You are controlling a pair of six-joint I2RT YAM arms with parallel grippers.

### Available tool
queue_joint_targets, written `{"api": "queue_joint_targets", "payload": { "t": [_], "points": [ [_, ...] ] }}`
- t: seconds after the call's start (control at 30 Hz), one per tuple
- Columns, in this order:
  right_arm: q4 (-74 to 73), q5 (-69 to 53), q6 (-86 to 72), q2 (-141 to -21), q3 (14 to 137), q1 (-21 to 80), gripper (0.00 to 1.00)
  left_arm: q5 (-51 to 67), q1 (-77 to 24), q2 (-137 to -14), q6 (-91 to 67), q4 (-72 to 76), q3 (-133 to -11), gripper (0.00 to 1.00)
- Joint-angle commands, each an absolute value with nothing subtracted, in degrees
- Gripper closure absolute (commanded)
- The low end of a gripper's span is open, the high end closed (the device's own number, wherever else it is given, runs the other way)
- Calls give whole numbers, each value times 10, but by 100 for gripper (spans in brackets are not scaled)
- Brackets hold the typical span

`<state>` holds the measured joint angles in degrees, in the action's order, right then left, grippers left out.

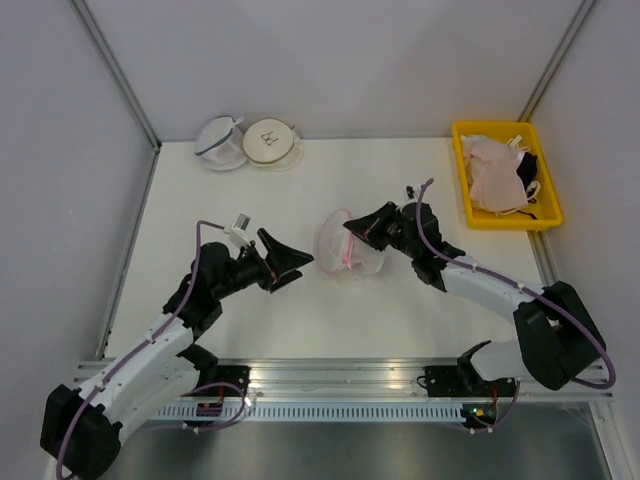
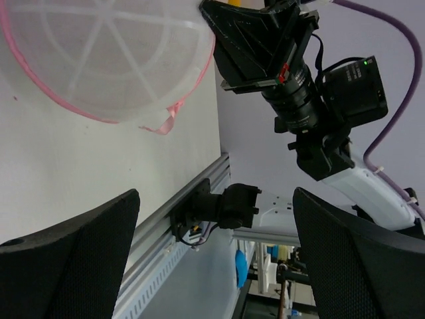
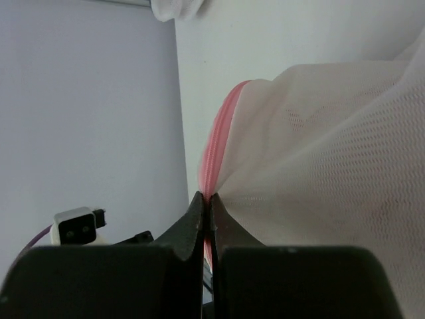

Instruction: Unzip the laundry bag and remove the bra

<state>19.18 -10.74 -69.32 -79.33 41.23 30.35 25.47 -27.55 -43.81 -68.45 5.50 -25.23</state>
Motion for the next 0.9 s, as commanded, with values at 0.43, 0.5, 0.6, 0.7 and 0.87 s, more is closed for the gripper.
{"api": "queue_joint_targets", "payload": {
  "t": [0.43, 0.5, 0.6, 0.7, 0.87],
  "points": [
    [207, 108, -939, -488, 202, 323, 99, 45, -473, -656, -945, 249, -236, 2],
    [179, 111, -937, -469, 199, 323, 100, 20, -489, -671, -958, 292, -234, 3],
    [170, 104, -960, -444, 178, 323, 99, -13, -492, -674, -935, 285, -248, 3],
    [192, 98, -963, -418, 162, 322, 100, -26, -492, -668, -914, 265, -267, 2],
    [259, 23, -975, -439, 147, 321, 99, -17, -491, -680, -943, 318, -234, 1]
  ]
}}
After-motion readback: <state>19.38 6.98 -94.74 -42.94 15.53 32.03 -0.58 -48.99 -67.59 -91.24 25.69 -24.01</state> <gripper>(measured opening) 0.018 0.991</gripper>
